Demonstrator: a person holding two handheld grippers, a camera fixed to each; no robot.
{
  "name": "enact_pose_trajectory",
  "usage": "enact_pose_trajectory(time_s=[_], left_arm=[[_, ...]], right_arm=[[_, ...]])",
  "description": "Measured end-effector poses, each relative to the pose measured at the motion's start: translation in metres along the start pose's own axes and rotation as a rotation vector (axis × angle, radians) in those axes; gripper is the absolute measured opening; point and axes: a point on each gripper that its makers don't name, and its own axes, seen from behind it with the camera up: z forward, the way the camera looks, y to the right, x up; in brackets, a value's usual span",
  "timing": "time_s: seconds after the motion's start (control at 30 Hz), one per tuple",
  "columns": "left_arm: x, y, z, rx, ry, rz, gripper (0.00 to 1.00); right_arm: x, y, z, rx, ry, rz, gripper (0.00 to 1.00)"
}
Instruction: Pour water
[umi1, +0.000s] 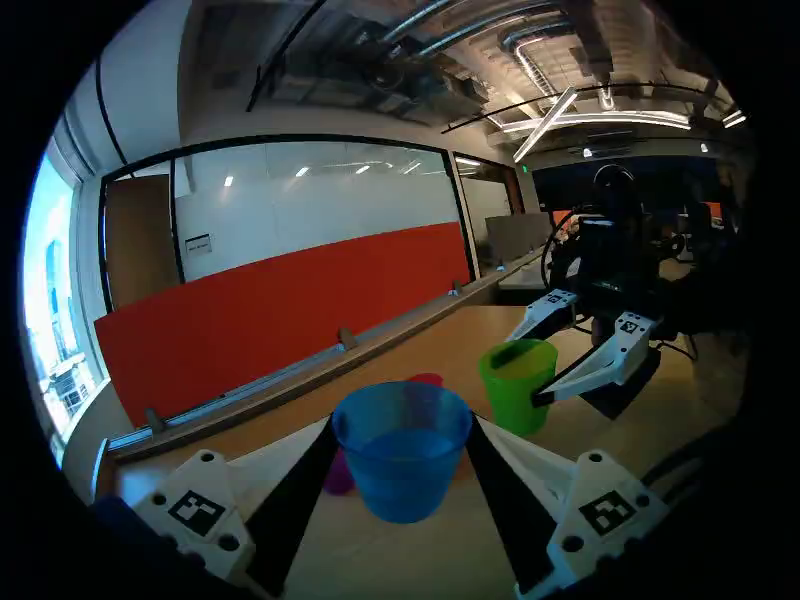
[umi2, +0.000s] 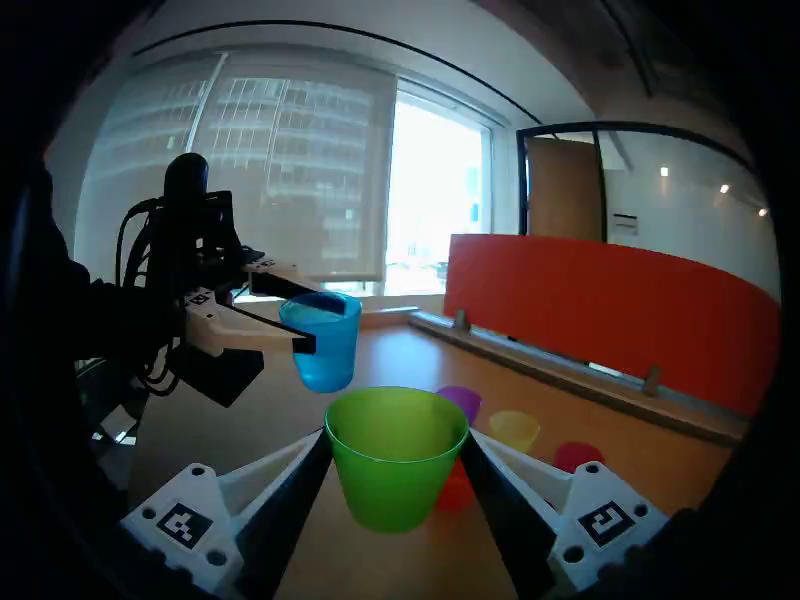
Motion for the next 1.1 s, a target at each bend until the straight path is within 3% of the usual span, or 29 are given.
enact_pose_trajectory(time_s=[1.1], left_arm=[[0.028, 0.003, 0.007, 0.017, 0.026, 0.175, 0.87]], right_arm=[[-0.009, -0.028, 0.015, 0.086, -0.013, -0.001, 0.92]])
